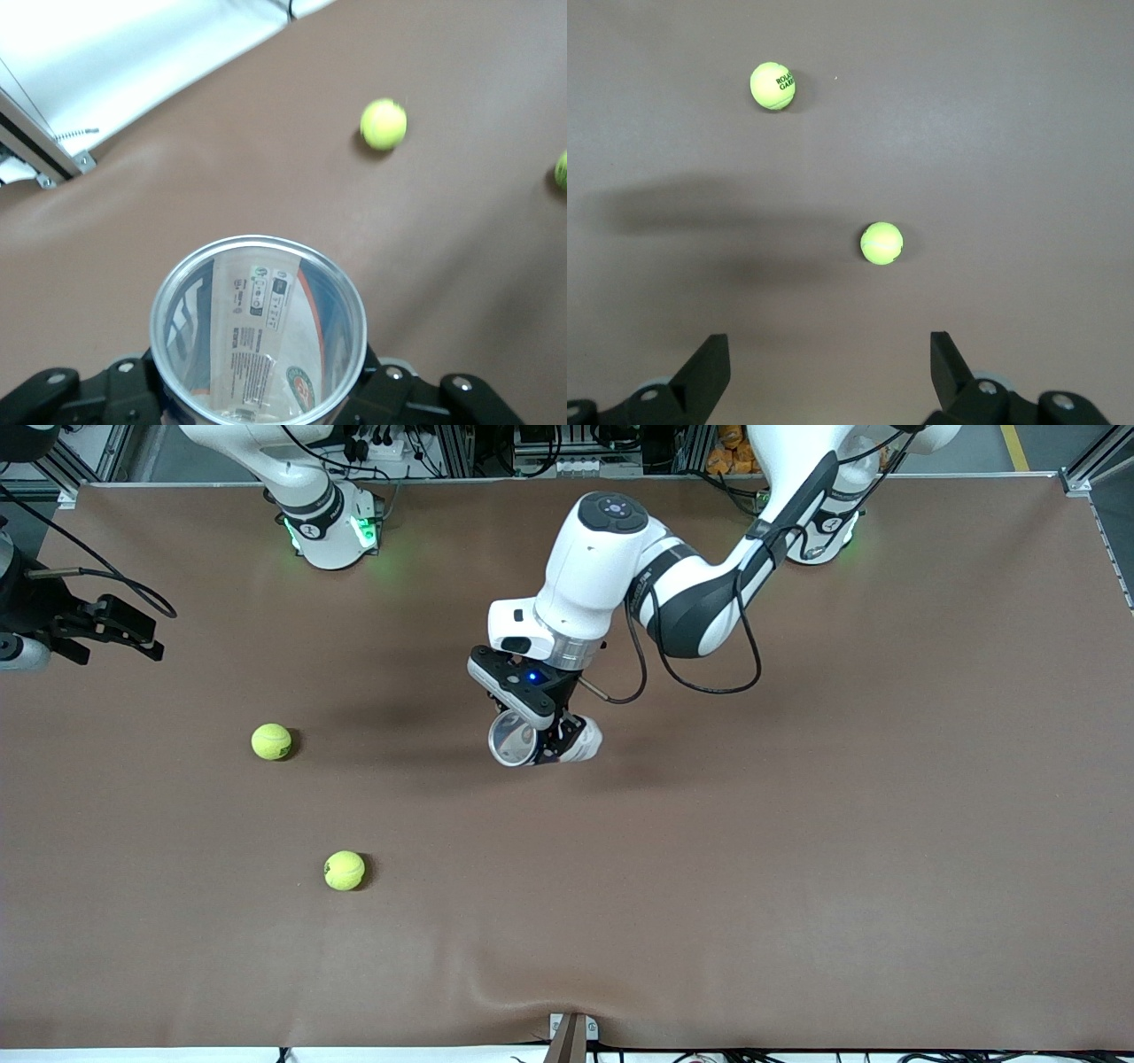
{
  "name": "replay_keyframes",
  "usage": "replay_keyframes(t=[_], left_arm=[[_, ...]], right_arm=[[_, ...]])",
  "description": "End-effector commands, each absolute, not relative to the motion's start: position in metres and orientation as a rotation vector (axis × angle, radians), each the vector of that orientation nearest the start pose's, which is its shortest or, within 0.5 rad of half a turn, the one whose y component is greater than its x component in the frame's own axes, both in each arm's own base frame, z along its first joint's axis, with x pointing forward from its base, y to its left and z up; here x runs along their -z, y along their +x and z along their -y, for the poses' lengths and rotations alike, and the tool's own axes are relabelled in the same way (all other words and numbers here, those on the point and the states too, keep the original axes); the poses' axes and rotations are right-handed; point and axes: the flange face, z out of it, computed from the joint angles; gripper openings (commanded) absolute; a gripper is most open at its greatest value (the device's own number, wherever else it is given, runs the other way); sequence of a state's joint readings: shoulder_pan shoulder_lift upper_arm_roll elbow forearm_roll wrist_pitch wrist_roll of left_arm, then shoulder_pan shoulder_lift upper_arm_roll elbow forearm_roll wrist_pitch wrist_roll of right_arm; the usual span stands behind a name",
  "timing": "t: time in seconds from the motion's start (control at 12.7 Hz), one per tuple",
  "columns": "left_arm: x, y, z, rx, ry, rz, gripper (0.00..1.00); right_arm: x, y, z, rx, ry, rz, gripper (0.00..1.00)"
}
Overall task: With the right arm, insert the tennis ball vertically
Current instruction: 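Lift the can upright with the left gripper toward the table middle, then reach the right gripper down to the nearer tennis ball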
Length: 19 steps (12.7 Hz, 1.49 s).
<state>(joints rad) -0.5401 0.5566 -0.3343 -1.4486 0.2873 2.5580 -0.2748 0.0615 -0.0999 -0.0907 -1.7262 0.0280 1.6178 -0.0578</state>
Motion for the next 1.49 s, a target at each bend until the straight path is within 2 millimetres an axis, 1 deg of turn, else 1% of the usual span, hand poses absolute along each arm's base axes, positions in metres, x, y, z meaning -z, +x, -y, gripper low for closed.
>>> replay_keyframes(t=[0.0, 0.16, 0.24, 0.31, 0.39, 0.47, 0.63, 0.79, 0.94, 1.1, 1.18, 1.34, 1.42], left_arm=[[-0.439, 0.52, 0.543, 1.046, -3.187, -1.013, 0.73], [-0.417, 0.518, 0.548, 1.179, -3.26, -0.962, 0.73], [-0.409, 0.517, 0.549, 1.237, -3.287, -0.937, 0.73], [-0.396, 0.517, 0.551, 1.267, -3.31, -0.923, 0.73], [-0.389, 0.518, 0.552, 1.313, -3.321, -0.92, 0.73], [-0.377, 0.519, 0.552, 1.334, -3.328, -0.919, 0.73], [-0.361, 0.528, 0.545, 1.384, -3.297, -0.914, 0.73], [-0.339, 0.53, 0.544, 1.453, -3.28, -0.924, 0.73], [-0.32, 0.531, 0.542, 1.51, -3.249, -0.945, 0.74], [-0.309, 0.532, 0.541, 1.537, -3.192, -0.992, 0.74], [-0.304, 0.532, 0.54, 1.551, -3.18, -0.998, 0.74], [-0.294, 0.532, 0.539, 1.556, -3.175, -1.002, 0.74], [-0.288, 0.532, 0.538, 1.565, -3.177, -1.001, 0.74]], right_arm=[[-0.615, 0.524, 0.013, 0.026, -3.103, 0.067, 1.0], [-0.61, 0.53, 0.009, 0.042, -3.106, 0.067, 1.0], [-0.601, 0.536, 0.004, 0.039, -3.108, 0.075, 1.0], [-0.586, 0.546, 0.001, 0.039, -3.109, 0.078, 1.0], [-0.564, 0.558, -0.004, 0.039, -3.11, 0.087, 1.0], [-0.545, 0.568, -0.01, 0.065, -3.112, 0.102, 1.0], [-0.509, 0.593, -0.025, 0.115, -3.111, 0.128, 1.0], [-0.471, 0.62, -0.046, 0.206, -3.105, 0.165, 1.0], [-0.434, 0.643, -0.062, 0.302, -3.088, 0.156, 1.0], [-0.396, 0.667, -0.074, 0.355, -3.054, 0.129, 1.0], [-0.379, 0.678, -0.086, 0.365, -3.053, 0.151, 1.0], [-0.359, 0.697, -0.104, 0.373, -3.056, 0.193, 1.0], [-0.352, 0.701, -0.107, 0.369, -3.058, 0.208, 1.0]])
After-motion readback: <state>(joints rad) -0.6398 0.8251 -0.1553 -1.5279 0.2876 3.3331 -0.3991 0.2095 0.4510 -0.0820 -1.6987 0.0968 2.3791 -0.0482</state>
